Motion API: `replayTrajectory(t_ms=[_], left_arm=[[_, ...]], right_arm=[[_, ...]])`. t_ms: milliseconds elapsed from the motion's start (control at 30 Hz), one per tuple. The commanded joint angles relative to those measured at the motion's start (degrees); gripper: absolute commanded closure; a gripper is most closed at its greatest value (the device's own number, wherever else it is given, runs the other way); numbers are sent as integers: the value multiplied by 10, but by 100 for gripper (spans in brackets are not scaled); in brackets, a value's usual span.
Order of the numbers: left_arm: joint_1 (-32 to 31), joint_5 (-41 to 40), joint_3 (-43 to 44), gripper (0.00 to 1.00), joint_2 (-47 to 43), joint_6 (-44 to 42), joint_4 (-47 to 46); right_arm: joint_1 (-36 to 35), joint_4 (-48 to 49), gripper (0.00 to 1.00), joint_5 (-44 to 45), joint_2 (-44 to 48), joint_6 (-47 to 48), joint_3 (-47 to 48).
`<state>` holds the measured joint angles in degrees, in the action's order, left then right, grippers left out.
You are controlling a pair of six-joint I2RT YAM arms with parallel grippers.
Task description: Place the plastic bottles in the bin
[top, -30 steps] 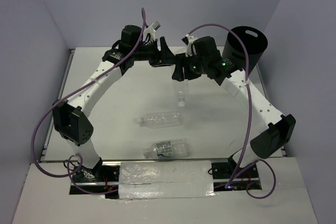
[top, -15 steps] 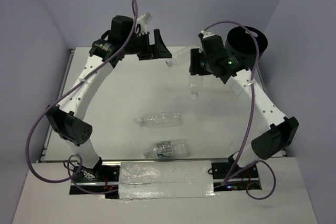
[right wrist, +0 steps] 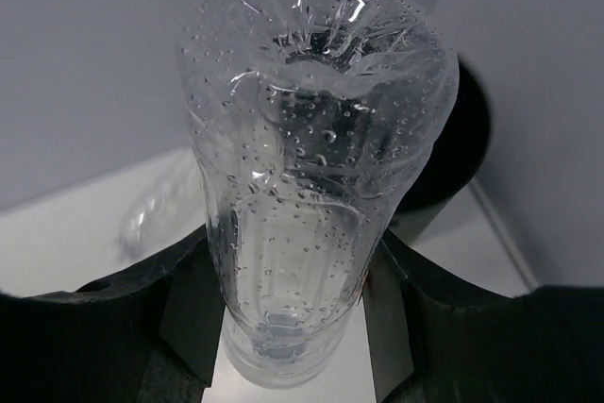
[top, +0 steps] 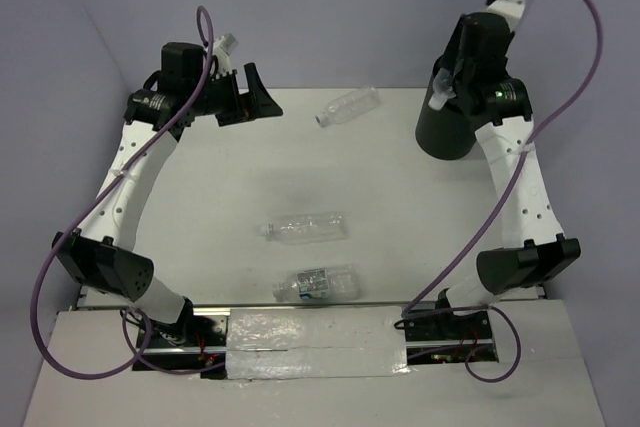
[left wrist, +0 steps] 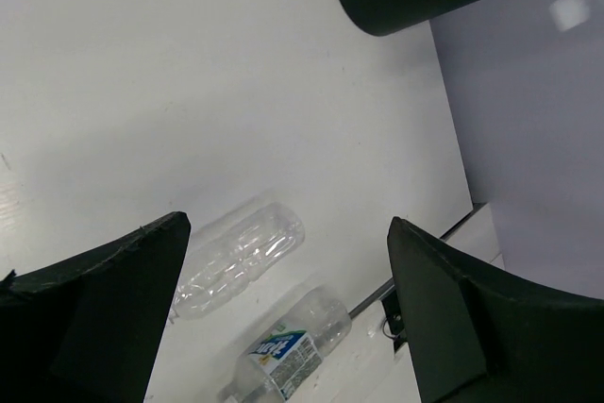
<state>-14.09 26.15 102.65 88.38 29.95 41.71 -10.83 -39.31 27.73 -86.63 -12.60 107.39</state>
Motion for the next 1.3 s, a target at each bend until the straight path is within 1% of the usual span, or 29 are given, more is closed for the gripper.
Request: replayTrajectory(t_ms=[0,33,100,133,267,400,467,533,567,600,667,700,800,833,867,900,933,967,1000,1033,1067,1100,1133,1167,1200,1233,1267], left_arm=[[6,-13,-19,1,-16,-14,-3],[6,-14,-26,1,-17,-10,-10],[6,-16,-31,1,-16,-9,-14],[6,-15,-32,1,-13,-7,-17],[7,-15,-32,1,0,-6,-19],[8,-18,-35,1,14,-7,-24],[8,-18,-37,1,18,-6,-25],[8,-18,-38,1,22,-6,-25],[8,-18,-38,1,25,-4,-25],[8,-17,-38,1,28,-4,-25],[7,-16,-36,1,32,-2,-26],[8,-16,-36,1,35,-1,-27],[7,-21,-39,1,37,-3,-30],[6,-29,-41,1,36,-7,-29],[6,-35,-53,1,33,-17,-24],[5,-39,-61,1,31,-24,-21],[3,-52,-79,1,28,-31,-16],[-1,-63,-90,1,20,-38,-7],[-2,-72,-103,1,14,-38,-3],[-3,-81,-134,1,-1,-37,-1],[-5,-86,-152,1,-13,-33,-1],[-5,-91,-171,1,-22,-30,-1],[-5,-99,-205,1,-44,-21,1],[-4,-118,-219,1,-55,-17,5],[-4,-130,-241,1,-65,-14,16],[-4,-140,-254,1,-86,-1,19],[-4,-172,-264,1,-94,5,21]], right_arm=[[33,128,57,103,-21,48,48],[42,180,57,113,-31,57,48],[52,229,56,135,-42,80,48],[61,269,56,139,-58,87,50],[77,321,54,165,-116,121,72],[86,385,54,179,-161,151,56],[88,391,53,190,-184,161,48],[88,422,44,194,-199,168,31],[87,424,34,194,-204,171,31],[85,411,16,193,-209,172,43],[80,399,4,203,-212,177,58],[80,398,2,200,-207,179,64],[74,339,0,168,-167,167,76],[72,313,0,155,-155,143,84],[71,253,0,136,-131,126,95],[71,220,0,118,-114,83,95],[69,196,1,99,-95,66,90],[60,154,1,64,-50,32,59],[55,144,2,29,-22,28,31],[44,140,3,-9,6,27,-34],[28,141,4,-59,60,28,-66],[-20,143,4,-78,82,48,-101],[-49,136,3,-93,102,64,-156],[-82,126,3,-107,116,80,-175],[-139,108,1,-121,125,91,-188],[-164,71,0,-150,125,97,-206],[-188,55,0,-187,123,104,-215]])
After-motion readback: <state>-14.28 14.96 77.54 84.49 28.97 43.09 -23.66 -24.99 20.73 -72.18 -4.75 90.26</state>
